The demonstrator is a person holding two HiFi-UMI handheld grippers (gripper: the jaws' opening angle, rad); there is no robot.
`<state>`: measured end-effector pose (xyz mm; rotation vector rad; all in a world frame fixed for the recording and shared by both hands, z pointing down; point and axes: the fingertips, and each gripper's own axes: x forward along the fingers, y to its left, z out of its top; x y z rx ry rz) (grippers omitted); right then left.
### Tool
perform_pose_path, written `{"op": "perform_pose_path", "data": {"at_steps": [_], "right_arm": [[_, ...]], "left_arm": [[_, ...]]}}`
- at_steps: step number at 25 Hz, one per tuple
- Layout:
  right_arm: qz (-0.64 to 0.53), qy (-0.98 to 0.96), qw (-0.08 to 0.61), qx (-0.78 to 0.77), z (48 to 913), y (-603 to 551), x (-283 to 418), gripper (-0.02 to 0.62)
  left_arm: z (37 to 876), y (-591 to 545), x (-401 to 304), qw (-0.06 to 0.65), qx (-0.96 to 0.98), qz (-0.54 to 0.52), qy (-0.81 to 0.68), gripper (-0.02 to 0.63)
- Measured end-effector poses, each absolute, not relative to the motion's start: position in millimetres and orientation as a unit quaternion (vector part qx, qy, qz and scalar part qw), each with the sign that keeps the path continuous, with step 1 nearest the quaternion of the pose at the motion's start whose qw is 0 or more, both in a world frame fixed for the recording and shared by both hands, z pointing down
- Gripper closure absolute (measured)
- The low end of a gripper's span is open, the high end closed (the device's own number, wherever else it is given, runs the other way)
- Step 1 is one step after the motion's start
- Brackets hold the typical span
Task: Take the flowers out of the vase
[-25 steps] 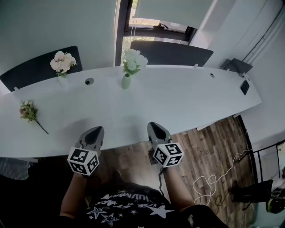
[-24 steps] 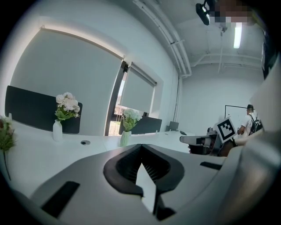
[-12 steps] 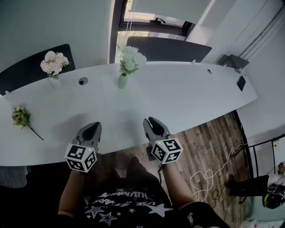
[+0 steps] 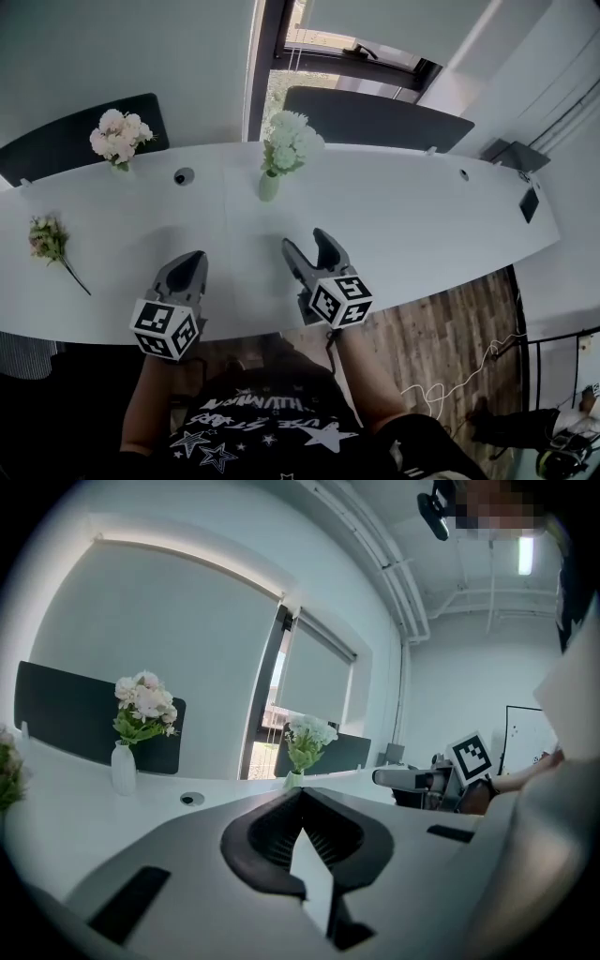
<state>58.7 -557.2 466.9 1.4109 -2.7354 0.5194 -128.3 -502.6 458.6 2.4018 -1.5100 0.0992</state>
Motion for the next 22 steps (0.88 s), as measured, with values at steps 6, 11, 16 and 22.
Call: {"op": "perform_pose_path", "data": {"at_steps": [6, 11, 16, 22], "right_arm": [[0.183, -0.887, 0.012, 0.423, 478.8, -597.8, 48.0, 0.281], [0.175, -0.895, 0.041, 0.409, 493.7, -633.2, 38.2, 0.281], [0.186, -0.897, 0.049, 0.398, 503.6, -666.5, 29.5, 0.281], [0.183, -0.899, 0.056, 0.395, 511.4, -697.8, 18.2, 0.282]], "left_arm": [[458.8, -529.9, -127.5, 0.149, 0.82, 0.033, -0.551, 0.597], [461.1, -545.3, -135.0, 0.152, 0.804, 0.035, -0.574, 0.597], [466.1, -558.8, -139.5, 0.159, 0.79, 0.036, -0.592, 0.597], [462.7, -579.7, -139.3, 0.152, 0.785, 0.04, -0.599, 0.597]]}}
